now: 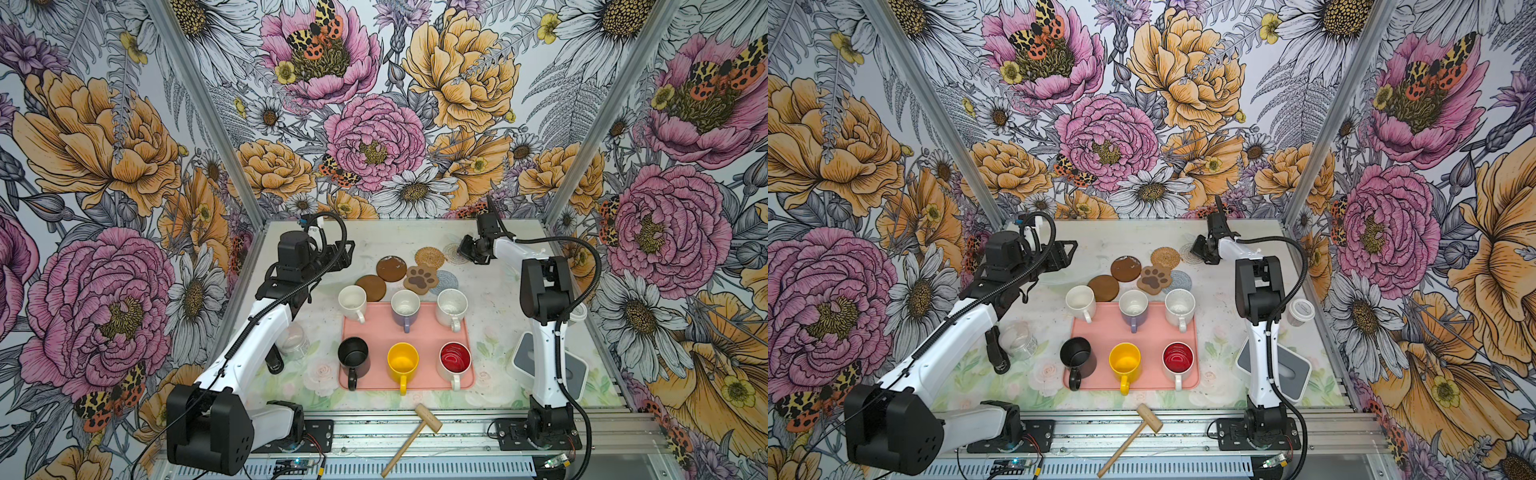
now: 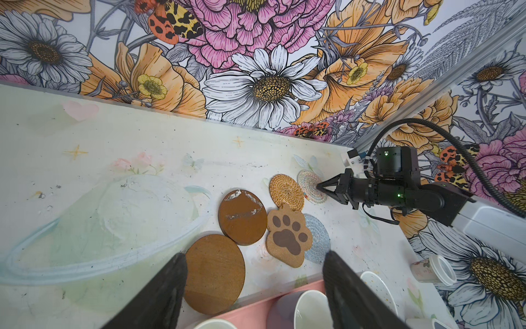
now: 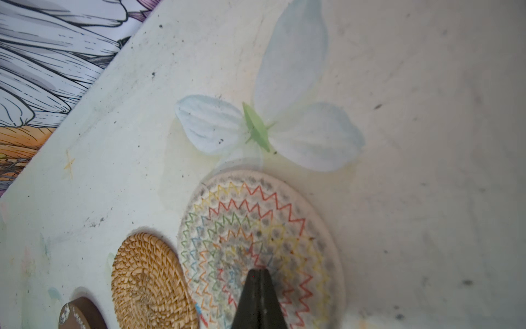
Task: Place cups on coasters
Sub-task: Move the coaster to the top-right of the table.
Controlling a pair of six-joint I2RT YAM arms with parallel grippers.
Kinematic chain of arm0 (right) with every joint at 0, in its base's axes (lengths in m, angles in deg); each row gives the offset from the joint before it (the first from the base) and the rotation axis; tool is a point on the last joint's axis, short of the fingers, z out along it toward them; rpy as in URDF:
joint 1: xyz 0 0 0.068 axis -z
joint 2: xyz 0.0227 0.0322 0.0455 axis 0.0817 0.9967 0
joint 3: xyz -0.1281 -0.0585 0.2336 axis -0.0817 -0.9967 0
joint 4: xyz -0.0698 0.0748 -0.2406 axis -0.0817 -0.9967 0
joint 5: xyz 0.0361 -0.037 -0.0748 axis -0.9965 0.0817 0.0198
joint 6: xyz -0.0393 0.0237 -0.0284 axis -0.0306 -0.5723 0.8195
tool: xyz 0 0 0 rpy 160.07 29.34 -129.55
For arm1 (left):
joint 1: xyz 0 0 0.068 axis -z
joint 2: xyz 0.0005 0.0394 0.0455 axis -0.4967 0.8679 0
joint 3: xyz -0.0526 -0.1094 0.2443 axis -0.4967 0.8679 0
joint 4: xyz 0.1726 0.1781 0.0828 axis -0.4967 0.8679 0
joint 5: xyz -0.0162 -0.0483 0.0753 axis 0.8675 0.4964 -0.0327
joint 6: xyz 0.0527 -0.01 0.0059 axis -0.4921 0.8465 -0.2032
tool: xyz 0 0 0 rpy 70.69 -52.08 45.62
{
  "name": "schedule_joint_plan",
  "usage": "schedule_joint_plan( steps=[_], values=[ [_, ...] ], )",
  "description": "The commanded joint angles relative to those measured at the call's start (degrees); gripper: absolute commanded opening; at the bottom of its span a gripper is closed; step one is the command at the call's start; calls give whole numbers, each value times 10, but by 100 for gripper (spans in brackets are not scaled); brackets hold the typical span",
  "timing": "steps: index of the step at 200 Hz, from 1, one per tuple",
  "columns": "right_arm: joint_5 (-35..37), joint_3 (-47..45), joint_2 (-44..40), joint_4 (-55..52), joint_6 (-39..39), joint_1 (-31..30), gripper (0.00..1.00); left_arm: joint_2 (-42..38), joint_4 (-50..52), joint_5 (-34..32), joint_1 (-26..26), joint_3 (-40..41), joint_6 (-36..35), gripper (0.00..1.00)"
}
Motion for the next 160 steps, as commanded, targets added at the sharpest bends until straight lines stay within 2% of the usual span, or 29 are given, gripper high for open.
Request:
schedule_joint_plan(
  steps=[1,160],
  values=[
    [27,-6,16,-28,0,2,0,-19,9,-1,-9,13,-12,77],
    [49,-124,-83,-69,18,24,0,-58,6,3,-15,34,-12,78]
  ],
)
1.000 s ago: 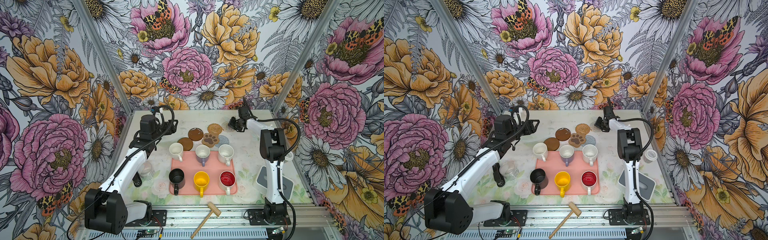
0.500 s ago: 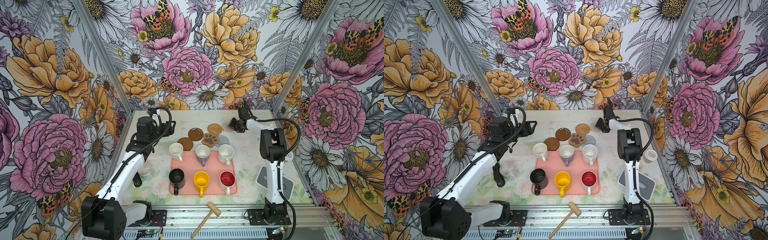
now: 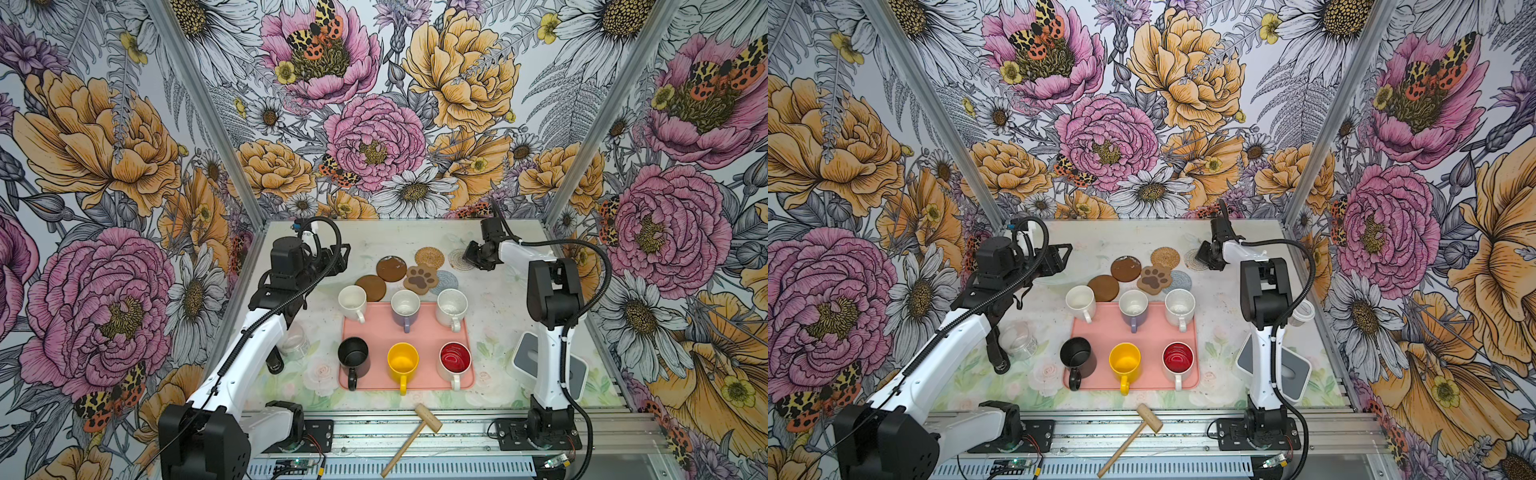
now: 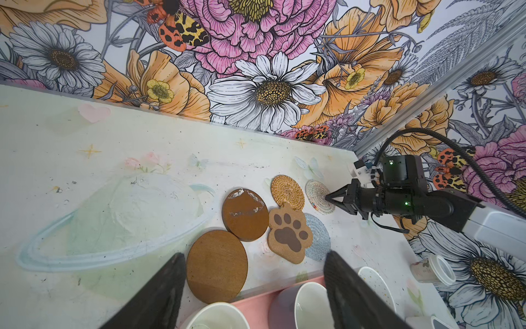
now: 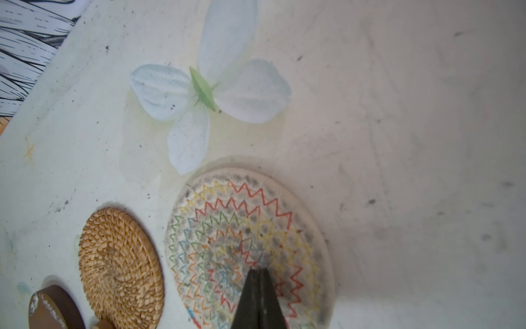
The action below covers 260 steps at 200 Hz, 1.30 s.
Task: Place cups on coasters
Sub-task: Move the coaster to the top-right of the table.
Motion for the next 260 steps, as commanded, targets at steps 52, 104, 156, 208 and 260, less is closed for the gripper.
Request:
schedule_joint_plan(
  steps=[52,104,156,208,260],
  values=[
    [25,-87,-65,-59,33,15,0,-12,-5,5,-6,9,-8,78],
    [27,-131,-102,-60,44,26,0,-12,-7,7,-4,9,-6,78],
    [34,-161,-123,-61,51,40,0,-12,-7,4,-2,10,-5,78],
    [37,-157,-125,-62,53,59,0,-14,-5,1,0,8,-5,78],
    [43,-155,-130,-64,55,73,0,-19,-1,-6,1,8,-7,78]
  ],
)
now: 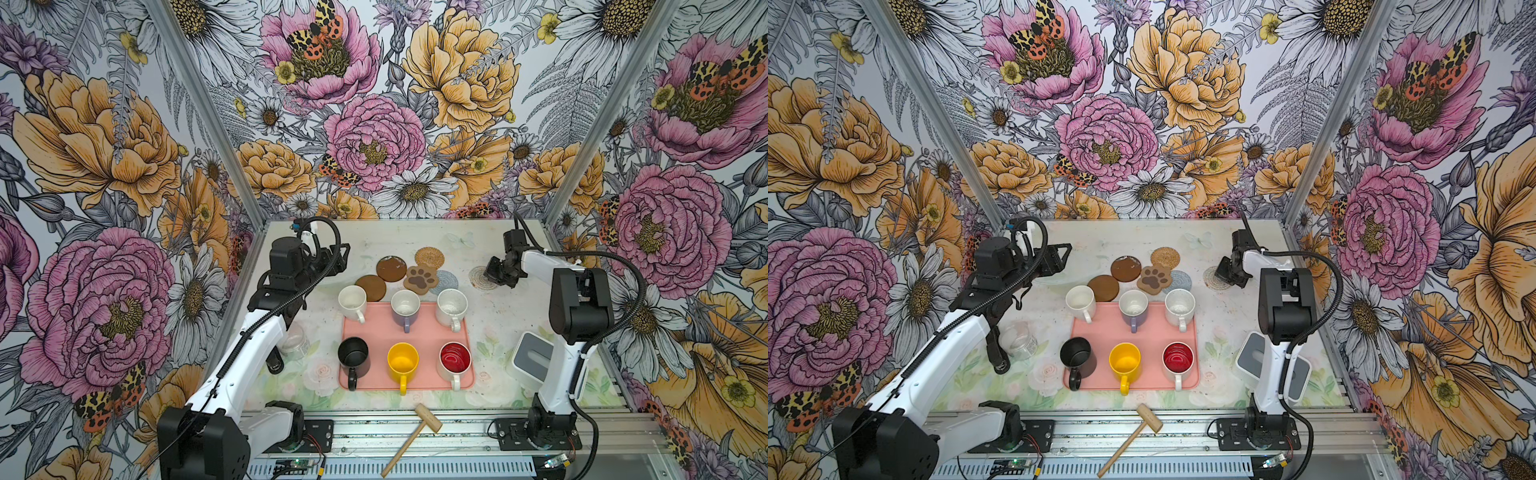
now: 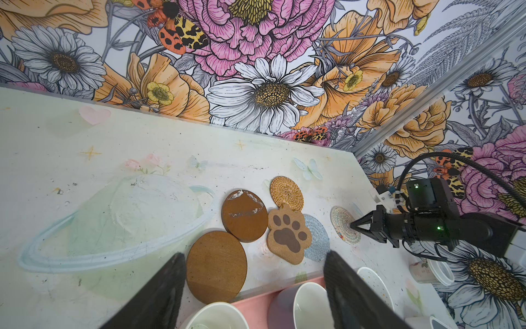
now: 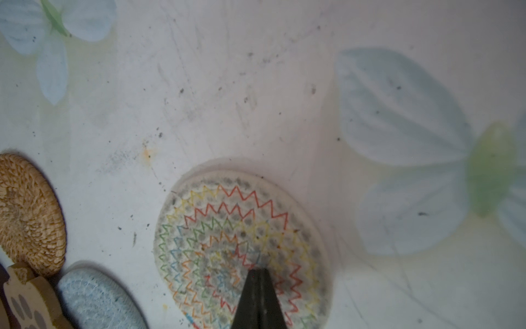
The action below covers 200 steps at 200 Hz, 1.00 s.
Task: Place cups on coasters
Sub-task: Move the coaster to the top-right of the table.
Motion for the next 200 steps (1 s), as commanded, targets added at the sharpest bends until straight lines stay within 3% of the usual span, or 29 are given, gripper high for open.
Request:
schedule_joint_plan(
  steps=[1,121,200],
  values=[
    [32,-3,-15,-23,10,11,0,-14,-2,-5,1,8,-7,78],
    [-31,45,-62,-20,46,4,0,-19,2,-11,6,7,-7,78],
    [-73,96,-45,-19,45,-76,0,-19,-3,-11,15,8,-4,78]
  ],
)
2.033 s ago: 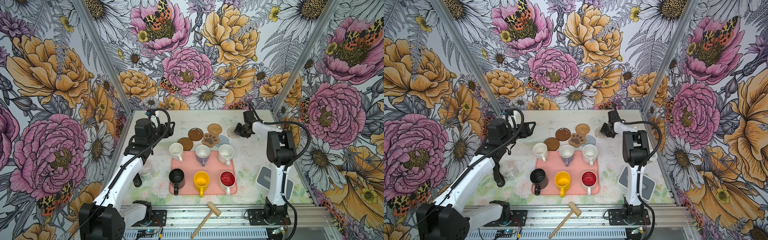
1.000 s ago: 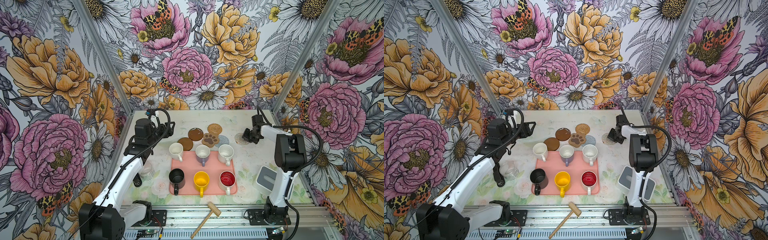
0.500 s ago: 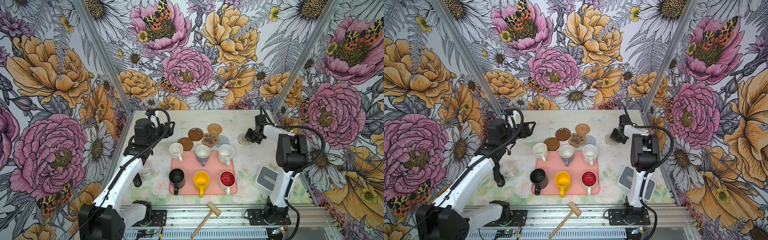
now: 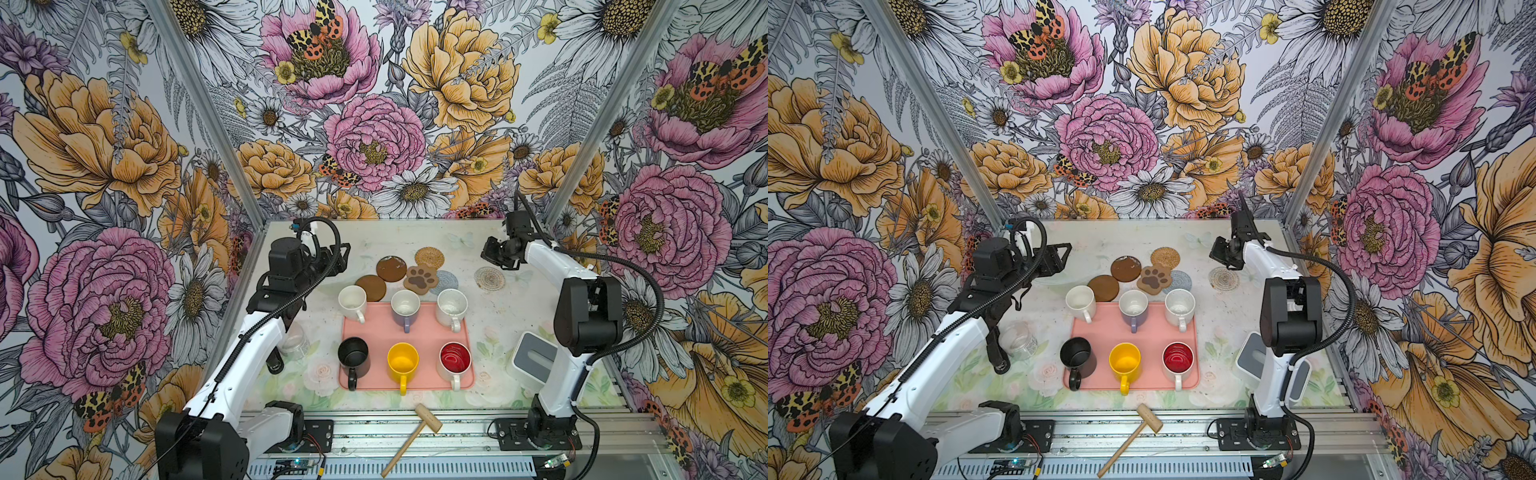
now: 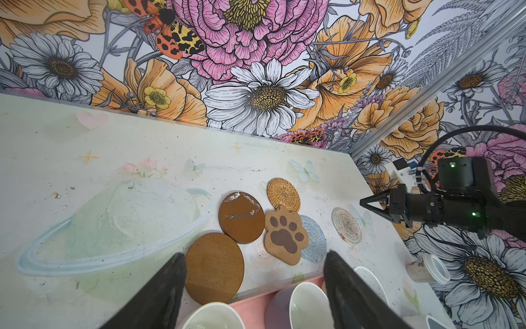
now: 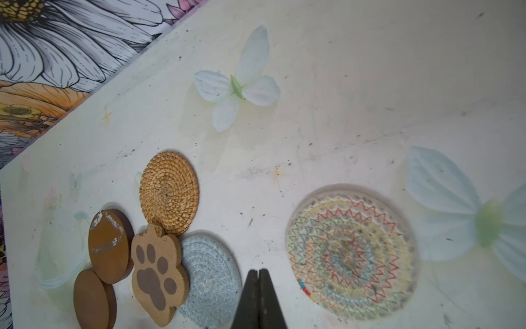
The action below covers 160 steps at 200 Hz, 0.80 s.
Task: Place cups on coasters
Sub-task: Move the coaster to the top-right of the table.
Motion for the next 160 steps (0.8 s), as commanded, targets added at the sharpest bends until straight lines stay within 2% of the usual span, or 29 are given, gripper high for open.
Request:
schedule_joint_plan(
  steps=[1,75,120,160],
  values=[
    [-21,29,21,0,5,-29,0,-9,-4,-11,7,8,-4,78],
    [-64,188,173,0,-24,-104,0,5,-12,-9,26,8,2,78],
    [-79,279,255,3,-45,-118,0,20,-12,-8,32,5,3,78],
    [-65,306,298,2,-67,-119,0,26,-13,-9,36,0,4,78]
  ],
)
